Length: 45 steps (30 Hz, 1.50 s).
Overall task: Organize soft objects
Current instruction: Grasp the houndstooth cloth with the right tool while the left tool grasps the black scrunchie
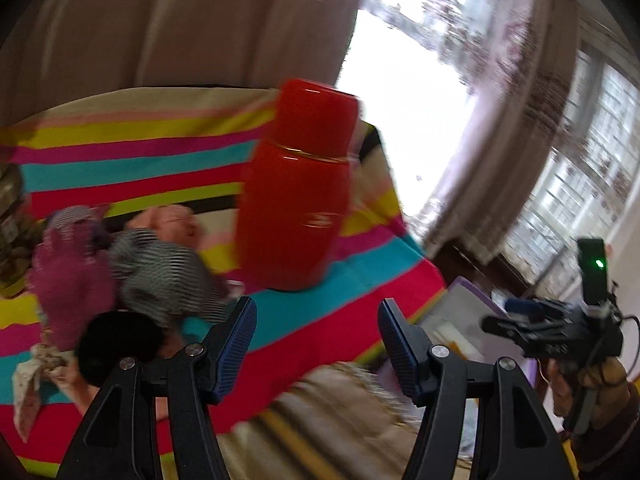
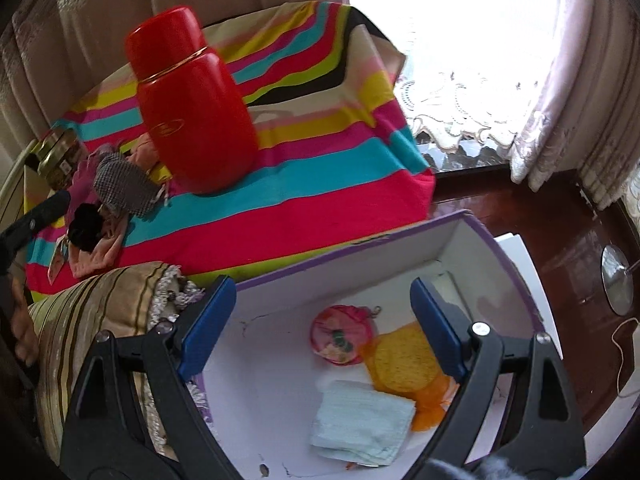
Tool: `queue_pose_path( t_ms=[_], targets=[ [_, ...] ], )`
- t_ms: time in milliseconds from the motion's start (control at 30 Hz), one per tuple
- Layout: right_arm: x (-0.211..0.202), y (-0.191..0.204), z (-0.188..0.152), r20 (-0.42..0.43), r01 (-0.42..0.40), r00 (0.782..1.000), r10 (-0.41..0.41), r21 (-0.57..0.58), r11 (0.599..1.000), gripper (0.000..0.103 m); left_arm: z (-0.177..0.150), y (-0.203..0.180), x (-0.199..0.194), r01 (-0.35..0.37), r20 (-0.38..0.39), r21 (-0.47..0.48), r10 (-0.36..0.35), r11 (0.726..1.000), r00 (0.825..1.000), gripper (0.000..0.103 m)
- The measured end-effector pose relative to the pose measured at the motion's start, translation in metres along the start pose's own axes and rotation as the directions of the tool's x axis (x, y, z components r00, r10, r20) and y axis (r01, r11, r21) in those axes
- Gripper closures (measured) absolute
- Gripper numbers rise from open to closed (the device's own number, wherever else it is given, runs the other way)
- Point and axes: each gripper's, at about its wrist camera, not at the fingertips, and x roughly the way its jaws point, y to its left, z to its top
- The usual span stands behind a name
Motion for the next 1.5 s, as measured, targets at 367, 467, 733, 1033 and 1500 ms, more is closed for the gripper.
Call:
queue_pose_path(
  t_ms=[367, 467, 733, 1033, 1500],
  targets=[
    [0.017, 0.049, 0.001, -0.035, -0.049, 0.998, 0.046, -0.097, 0.994, 0.013, -0.003, 0.090, 0.003, -0.141, 0.000, -0.131, 0.142, 0.981, 0.990, 0.038],
    [0.020, 0.067, 0.002, -0.041, -0.073, 0.997, 0.068, -0.128, 0.989, 0.013, -0.006, 0.111, 0.010, -0.164, -0.020, -0.175, 0.163, 0.971, 0.986, 0.033],
    [0.030, 0.123, 0.011, -0.050, -0.143, 0.990, 0.136, -0.218, 0.965, 0.013, -0.017, 0.136, 0.038, -0.210, -0.142, -0.199, 0.184, 0.957, 0.973, 0.030],
    [0.049, 0.182, 0.034, -0.039, -0.203, 0.979, 0.200, -0.271, 0.941, 0.013, -0.025, 0.157, 0.051, -0.204, -0.211, -0.277, 0.148, 0.939, 0.966, 0.050],
    [0.100, 0.251, 0.064, -0.035, -0.161, 0.987, 0.158, -0.314, 0.936, 0.013, -0.023, 0.173, 0.027, -0.111, -0.093, -0.370, 0.082, 0.922, 0.992, 0.075]
  ],
)
